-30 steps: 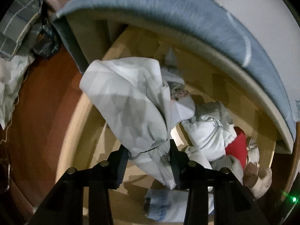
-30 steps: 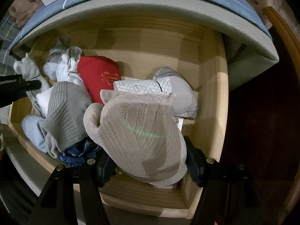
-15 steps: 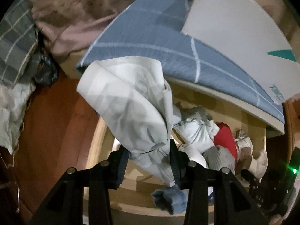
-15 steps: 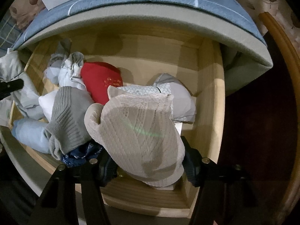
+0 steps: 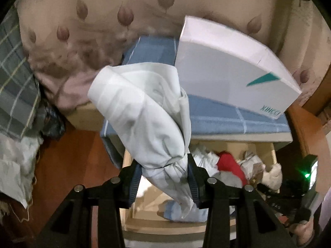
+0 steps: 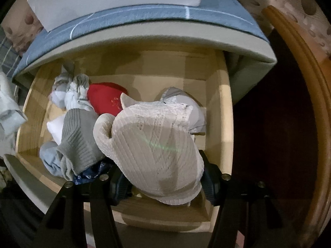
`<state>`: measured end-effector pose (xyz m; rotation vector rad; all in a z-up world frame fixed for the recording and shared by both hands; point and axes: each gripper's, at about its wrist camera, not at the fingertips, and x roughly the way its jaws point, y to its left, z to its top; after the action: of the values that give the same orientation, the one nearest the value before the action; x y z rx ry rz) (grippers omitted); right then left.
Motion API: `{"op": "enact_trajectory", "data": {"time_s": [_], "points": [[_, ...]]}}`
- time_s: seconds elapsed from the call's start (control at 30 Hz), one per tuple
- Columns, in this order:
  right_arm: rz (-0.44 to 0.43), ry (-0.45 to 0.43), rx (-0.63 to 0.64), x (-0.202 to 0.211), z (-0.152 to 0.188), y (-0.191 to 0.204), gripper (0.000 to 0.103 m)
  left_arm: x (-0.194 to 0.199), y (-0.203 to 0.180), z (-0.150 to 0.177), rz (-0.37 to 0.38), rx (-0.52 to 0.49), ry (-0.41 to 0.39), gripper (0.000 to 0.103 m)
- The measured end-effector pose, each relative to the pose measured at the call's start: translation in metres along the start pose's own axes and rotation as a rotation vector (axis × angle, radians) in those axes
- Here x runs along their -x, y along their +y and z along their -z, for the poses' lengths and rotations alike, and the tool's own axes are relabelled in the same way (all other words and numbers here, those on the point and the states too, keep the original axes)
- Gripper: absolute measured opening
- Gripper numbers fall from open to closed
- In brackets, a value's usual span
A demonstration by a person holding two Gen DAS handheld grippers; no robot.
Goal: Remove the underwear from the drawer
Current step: 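Carry the white underwear with the left gripper into the white box and release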
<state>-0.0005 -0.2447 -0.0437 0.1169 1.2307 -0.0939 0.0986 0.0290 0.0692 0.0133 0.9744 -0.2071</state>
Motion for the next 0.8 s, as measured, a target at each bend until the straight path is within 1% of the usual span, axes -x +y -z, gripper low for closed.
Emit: {"op": "enact_trajectory", "data": {"time_s": [0.1, 0.17, 0.23, 0.4, 0.43, 0.53, 0.57, 0.67, 0.8], "points": [[0.009, -0.007, -0.003, 0.004, 0.002, 0.002, 0.055, 0.021, -0.003, -0.016, 0.002, -0.021, -0.053, 0.041], [0.019, -0.009, 0.002, 0.006, 0.003, 0.005, 0.055, 0.041, -0.009, -0.034, -0.019, -0.058, -0.120, 0.041], [0.025, -0.003, 0.011, 0.003, 0.001, 0.007, 0.055, 0.055, -0.013, -0.050, -0.028, -0.080, -0.170, 0.041], [0.036, 0.010, 0.031, 0.000, -0.001, 0.012, 0.055, 0.080, -0.023, -0.095, -0.017, -0.089, -0.290, 0.041], [0.037, 0.012, 0.033, -0.003, -0.002, 0.014, 0.055, 0.084, -0.027, -0.108, -0.001, -0.093, -0.317, 0.041], [0.039, 0.014, 0.037, -0.003, -0.002, 0.016, 0.055, 0.084, -0.036, -0.131, -0.006, -0.113, -0.354, 0.041], [0.037, 0.015, 0.036, -0.003, -0.002, 0.016, 0.055, 0.082, -0.042, -0.141, -0.004, -0.135, -0.362, 0.041], [0.029, 0.020, 0.029, -0.004, -0.002, 0.015, 0.055, 0.070, -0.055, -0.158, -0.008, -0.178, -0.373, 0.041], [0.017, 0.025, 0.022, -0.005, -0.002, 0.013, 0.055, 0.046, -0.072, -0.176, 0.012, -0.204, -0.371, 0.041]]}}
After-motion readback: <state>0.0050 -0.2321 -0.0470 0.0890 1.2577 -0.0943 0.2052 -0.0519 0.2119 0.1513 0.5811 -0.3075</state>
